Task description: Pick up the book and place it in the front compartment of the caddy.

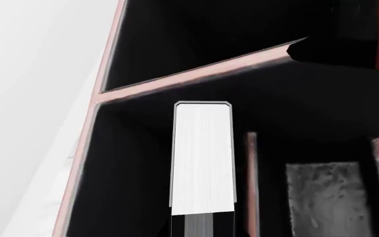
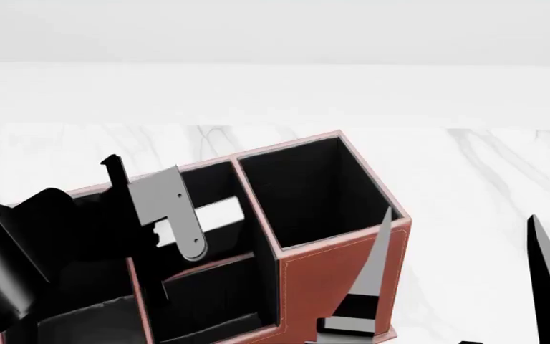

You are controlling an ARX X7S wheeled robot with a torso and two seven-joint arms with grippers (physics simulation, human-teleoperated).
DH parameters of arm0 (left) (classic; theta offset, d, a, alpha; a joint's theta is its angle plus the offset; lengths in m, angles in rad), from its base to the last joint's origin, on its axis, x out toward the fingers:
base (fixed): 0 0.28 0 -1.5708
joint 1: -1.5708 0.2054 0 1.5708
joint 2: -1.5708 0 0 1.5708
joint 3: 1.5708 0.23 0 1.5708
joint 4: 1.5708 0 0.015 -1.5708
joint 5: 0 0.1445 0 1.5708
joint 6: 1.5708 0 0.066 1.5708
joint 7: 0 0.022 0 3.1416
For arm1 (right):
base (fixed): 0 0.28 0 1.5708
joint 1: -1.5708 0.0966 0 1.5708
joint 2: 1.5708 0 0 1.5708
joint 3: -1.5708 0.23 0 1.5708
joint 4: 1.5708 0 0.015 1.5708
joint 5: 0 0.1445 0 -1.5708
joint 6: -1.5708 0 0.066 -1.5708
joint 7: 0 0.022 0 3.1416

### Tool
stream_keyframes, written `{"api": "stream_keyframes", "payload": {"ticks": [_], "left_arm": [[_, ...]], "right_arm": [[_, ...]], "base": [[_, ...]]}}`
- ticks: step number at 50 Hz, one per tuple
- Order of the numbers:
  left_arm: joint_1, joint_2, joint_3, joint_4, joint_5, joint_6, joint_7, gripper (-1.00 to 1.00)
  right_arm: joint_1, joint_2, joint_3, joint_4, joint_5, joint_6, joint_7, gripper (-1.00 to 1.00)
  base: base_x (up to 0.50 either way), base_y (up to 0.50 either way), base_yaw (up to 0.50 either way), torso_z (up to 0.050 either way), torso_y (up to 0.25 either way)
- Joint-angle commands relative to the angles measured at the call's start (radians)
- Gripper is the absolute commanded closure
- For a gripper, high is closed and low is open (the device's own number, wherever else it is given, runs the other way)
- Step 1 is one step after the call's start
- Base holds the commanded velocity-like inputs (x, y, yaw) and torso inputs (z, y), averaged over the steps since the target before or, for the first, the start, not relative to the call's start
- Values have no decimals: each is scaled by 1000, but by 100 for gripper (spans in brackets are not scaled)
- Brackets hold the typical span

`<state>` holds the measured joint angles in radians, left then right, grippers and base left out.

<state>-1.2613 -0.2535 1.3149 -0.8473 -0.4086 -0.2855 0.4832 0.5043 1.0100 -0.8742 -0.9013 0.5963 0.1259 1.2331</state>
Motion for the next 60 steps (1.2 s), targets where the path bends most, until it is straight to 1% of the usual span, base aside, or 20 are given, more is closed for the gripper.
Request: {"api": "stream_keyframes", "payload": {"ticks": [1, 3, 7, 12, 13, 20, 50, 51, 60], "left_arm": [[-4, 64, -16, -134, 28, 90, 7, 100], [-2, 69, -19, -139, 25, 90, 10, 100], [-3, 103, -19, -226, 34, 137, 19, 100], [-2, 120, -20, -269, 35, 157, 32, 100], [-4, 136, -21, -312, 39, 181, 38, 100], [-11, 188, -26, -452, 46, 253, 76, 100], [3, 195, -79, -456, 102, 254, 129, 100], [2, 195, -81, -457, 105, 255, 125, -100], [3, 197, -108, -459, 135, 255, 127, -100]], "right_arm": [[-5, 2, 3, 6, 1, -9, -1, -100], [-5, 3, 4, 4, 3, -8, 1, -100], [-12, 7, 5, 8, -1, -16, 0, -100], [-14, 5, 5, 12, -2, -19, -2, -100], [-14, 3, 5, 14, -2, -20, -4, -100], [-17, 2, 5, 20, -1, -22, -6, -100], [-28, -11, 4, 46, -7, -31, -21, -100], [-28, -11, 4, 46, -7, -30, -21, -100], [-27, -12, 7, 47, -5, -30, -24, -100]], "base": [[0, 0, 0, 0, 0], [0, 0, -1, 0, 0], [0, 0, 0, 3, 0], [0, 0, 0, 0, 2], [0, 0, 0, 0, 0], [0, 0, 0, 0, 1], [0, 0, 0, 0, 0], [0, 0, 0, 0, 10], [0, 0, 0, 0, 0]]}}
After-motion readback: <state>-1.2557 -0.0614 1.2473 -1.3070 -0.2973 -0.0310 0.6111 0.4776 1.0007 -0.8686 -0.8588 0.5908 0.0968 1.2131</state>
